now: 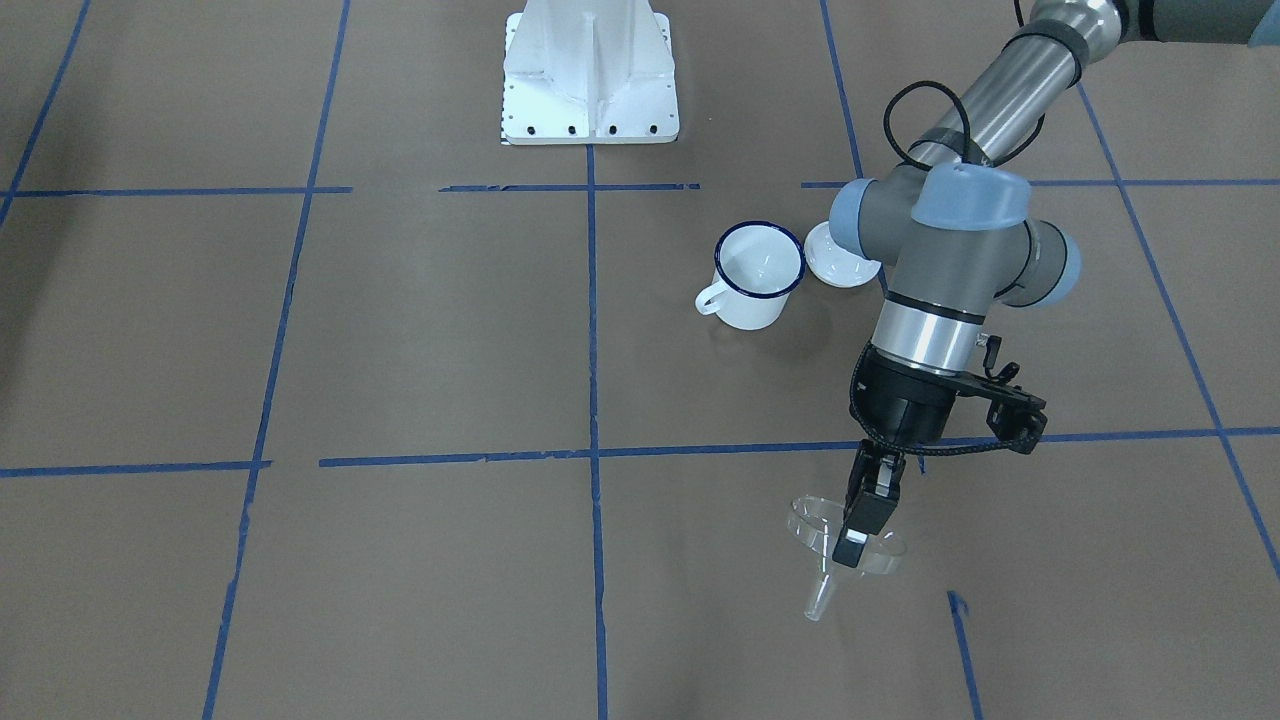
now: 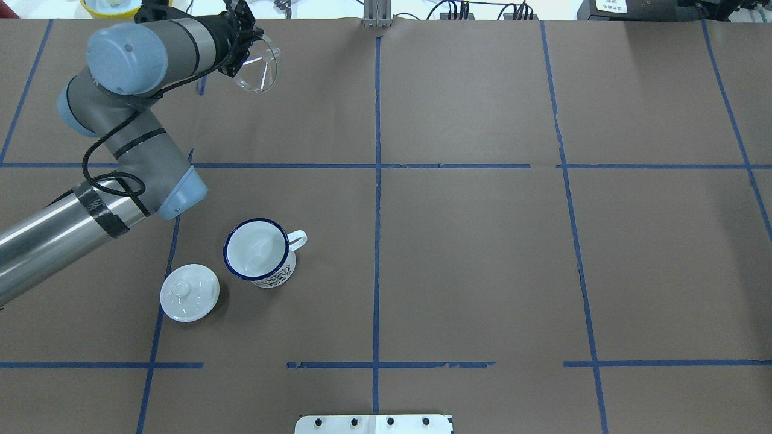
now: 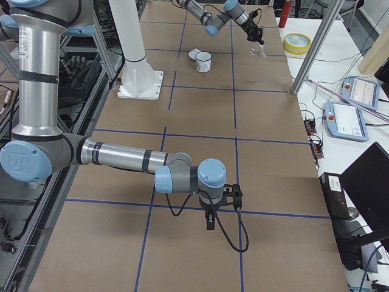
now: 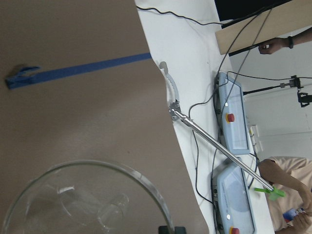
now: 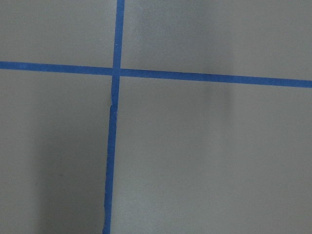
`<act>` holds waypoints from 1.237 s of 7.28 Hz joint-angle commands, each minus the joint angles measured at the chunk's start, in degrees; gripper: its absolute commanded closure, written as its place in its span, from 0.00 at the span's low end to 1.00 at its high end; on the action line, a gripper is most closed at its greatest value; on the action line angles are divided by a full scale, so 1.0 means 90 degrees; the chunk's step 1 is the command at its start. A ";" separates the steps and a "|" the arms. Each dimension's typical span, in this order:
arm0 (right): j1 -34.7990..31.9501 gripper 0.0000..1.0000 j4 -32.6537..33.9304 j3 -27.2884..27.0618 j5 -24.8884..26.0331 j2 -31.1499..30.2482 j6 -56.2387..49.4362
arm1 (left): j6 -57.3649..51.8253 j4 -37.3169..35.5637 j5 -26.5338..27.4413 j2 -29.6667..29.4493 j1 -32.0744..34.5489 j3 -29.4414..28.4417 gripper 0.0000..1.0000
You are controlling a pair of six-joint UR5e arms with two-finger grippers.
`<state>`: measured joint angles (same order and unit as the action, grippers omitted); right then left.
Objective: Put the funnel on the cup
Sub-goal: 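Lift the funnel and carry it over the open mug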
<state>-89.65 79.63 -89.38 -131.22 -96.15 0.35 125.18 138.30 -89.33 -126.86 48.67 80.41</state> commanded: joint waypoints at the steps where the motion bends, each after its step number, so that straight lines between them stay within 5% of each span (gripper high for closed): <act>1: 0.0000 0.00 0.0000 0.0000 0.0000 0.0000 0.0000 | -0.0391 -0.2122 -0.0851 0.0023 0.0031 0.1722 1.00; 3: 0.0000 0.00 0.0000 0.0000 0.0000 0.0000 0.0000 | -0.1365 -0.4690 -0.1487 -0.0035 -0.0007 0.3169 1.00; 5: 0.0000 0.00 0.0000 -0.0010 0.0000 0.0000 0.0000 | -0.2469 -0.6598 -0.1909 -0.0065 -0.0756 0.3875 1.00; 7: 0.0000 0.00 0.0000 -0.0010 0.0000 0.0000 0.0000 | -0.3309 -0.7559 -0.2055 -0.0075 -0.1324 0.3907 1.00; 9: 0.0000 0.00 0.0000 0.0000 0.0000 0.0000 0.0000 | -0.3791 -0.7671 -0.2174 -0.0016 -0.1665 0.3810 1.00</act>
<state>-89.65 79.63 -89.45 -131.22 -96.15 0.35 93.83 70.57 -108.38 -127.33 36.05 115.21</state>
